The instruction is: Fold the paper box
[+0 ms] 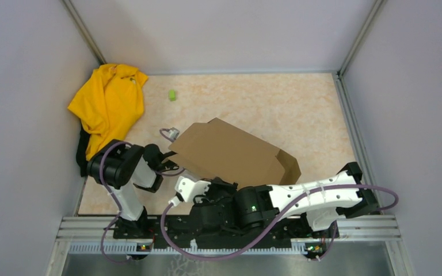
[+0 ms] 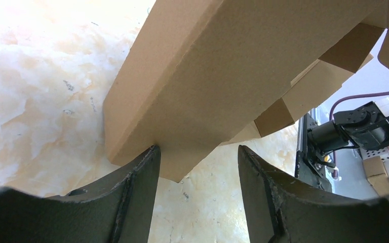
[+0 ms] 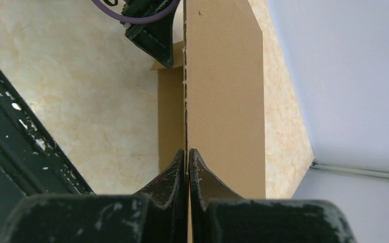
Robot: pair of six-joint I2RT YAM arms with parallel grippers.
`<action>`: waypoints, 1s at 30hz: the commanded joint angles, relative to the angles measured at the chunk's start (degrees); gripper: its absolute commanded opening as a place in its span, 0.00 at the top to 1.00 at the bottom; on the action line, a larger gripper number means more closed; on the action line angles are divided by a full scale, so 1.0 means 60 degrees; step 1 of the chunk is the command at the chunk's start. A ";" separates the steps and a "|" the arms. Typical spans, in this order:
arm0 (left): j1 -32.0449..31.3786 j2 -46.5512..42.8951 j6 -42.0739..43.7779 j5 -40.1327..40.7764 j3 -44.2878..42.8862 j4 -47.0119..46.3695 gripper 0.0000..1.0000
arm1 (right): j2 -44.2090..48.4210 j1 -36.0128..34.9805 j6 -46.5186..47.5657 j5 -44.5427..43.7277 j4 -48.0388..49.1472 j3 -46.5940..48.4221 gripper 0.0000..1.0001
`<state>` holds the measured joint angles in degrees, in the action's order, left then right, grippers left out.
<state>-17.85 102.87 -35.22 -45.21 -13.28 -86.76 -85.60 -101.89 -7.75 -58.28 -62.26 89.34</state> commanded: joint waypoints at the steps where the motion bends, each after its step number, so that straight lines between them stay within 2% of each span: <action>1: -0.0251 -0.0288 0.0461 0.0345 0.0010 -0.1362 0.36 | 0.0544 -0.0102 -0.0342 0.0613 0.0460 0.0322 1.00; 15: -0.0332 -0.0811 0.1093 0.1792 0.0030 -0.0308 0.36 | 0.0648 0.0194 -0.0498 0.1423 0.0543 -0.0005 1.00; 23: -0.0329 -0.1174 0.1380 0.1890 -0.0232 0.0369 0.36 | 0.0678 0.0522 -0.0297 0.1670 0.0739 -0.0049 1.00; 30: -0.0336 -0.1381 0.1366 0.1786 0.0374 -0.0013 0.40 | 0.0650 0.0749 -0.0188 0.1746 0.0842 -0.0197 1.00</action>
<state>-19.53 96.14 -28.42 -34.20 -13.02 -83.59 -83.61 -98.26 -8.97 -49.01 -60.45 89.17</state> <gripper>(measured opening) 0.619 0.009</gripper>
